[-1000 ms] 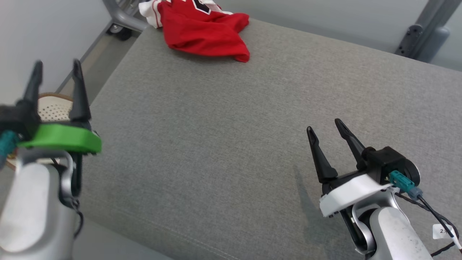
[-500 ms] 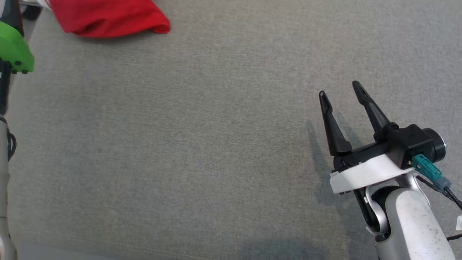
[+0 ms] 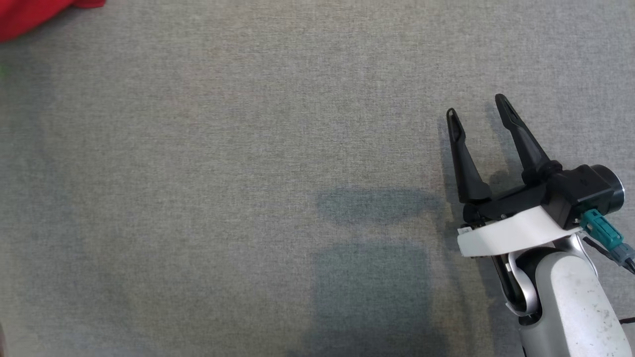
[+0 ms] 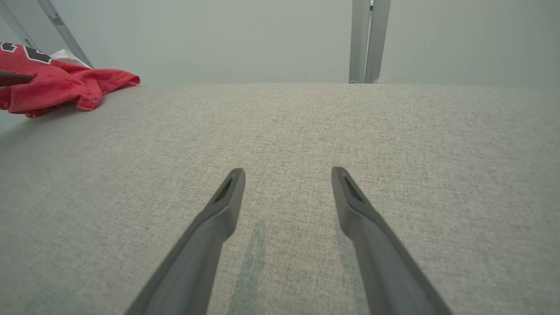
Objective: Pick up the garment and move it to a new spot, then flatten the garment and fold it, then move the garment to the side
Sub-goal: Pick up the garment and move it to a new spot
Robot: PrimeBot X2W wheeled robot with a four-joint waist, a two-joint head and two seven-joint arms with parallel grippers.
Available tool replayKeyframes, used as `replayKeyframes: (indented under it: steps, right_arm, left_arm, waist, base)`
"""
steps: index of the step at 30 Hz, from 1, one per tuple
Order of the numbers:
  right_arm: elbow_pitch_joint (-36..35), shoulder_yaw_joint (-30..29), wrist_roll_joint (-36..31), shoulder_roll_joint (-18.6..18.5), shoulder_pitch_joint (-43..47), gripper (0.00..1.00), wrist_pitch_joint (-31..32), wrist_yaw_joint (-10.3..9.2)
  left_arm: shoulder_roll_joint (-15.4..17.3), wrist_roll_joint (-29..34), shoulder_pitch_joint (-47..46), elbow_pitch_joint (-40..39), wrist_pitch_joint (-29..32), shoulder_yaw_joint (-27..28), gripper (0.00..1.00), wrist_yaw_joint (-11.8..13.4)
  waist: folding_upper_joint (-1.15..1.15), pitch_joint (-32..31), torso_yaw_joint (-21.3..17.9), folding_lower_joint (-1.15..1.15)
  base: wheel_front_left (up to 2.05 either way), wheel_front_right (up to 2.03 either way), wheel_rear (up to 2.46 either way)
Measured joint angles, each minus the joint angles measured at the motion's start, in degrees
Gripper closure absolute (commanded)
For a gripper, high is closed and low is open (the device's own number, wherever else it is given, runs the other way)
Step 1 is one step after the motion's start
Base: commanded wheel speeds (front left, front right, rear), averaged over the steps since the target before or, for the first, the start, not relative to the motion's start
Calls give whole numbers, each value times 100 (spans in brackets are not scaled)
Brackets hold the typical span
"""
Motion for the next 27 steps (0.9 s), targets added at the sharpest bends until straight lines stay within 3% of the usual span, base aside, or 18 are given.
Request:
replayKeyframes:
  steps: [3,4,5,7,13,27]
  right_arm:
    - [1,-3,2,0,-23,0,-15,-1]
    - [2,-3,16,0,-29,0,-34,-1]
    - [10,-3,27,0,-35,0,-57,-1]
    - [32,-8,43,0,-52,0,-65,-1]
    - [165,23,132,1,-68,0,-170,0]
    - [665,-99,408,2,16,0,-476,-1]
  left_arm:
    - [18,11,-14,270,165,20,0,226]
    - [24,14,-30,346,231,11,7,275]
    - [30,23,-37,379,264,-1,52,308]
    - [27,27,-58,405,290,-23,100,343]
    - [14,11,-25,326,215,-75,100,269]
    - [-250,32,62,-686,-105,-659,100,-282]
  waist:
    - [0,138,-138,0]
    - [0,171,-184,0]
    - [0,193,-219,0]
    - [0,208,-271,0]
    - [0,36,-264,0]
    - [0,-974,-252,-1]
  base:
    - [0,0,0]
    - [0,0,0]
    - [0,0,0]
    - [0,0,0]
    - [0,0,0]
    - [0,0,0]
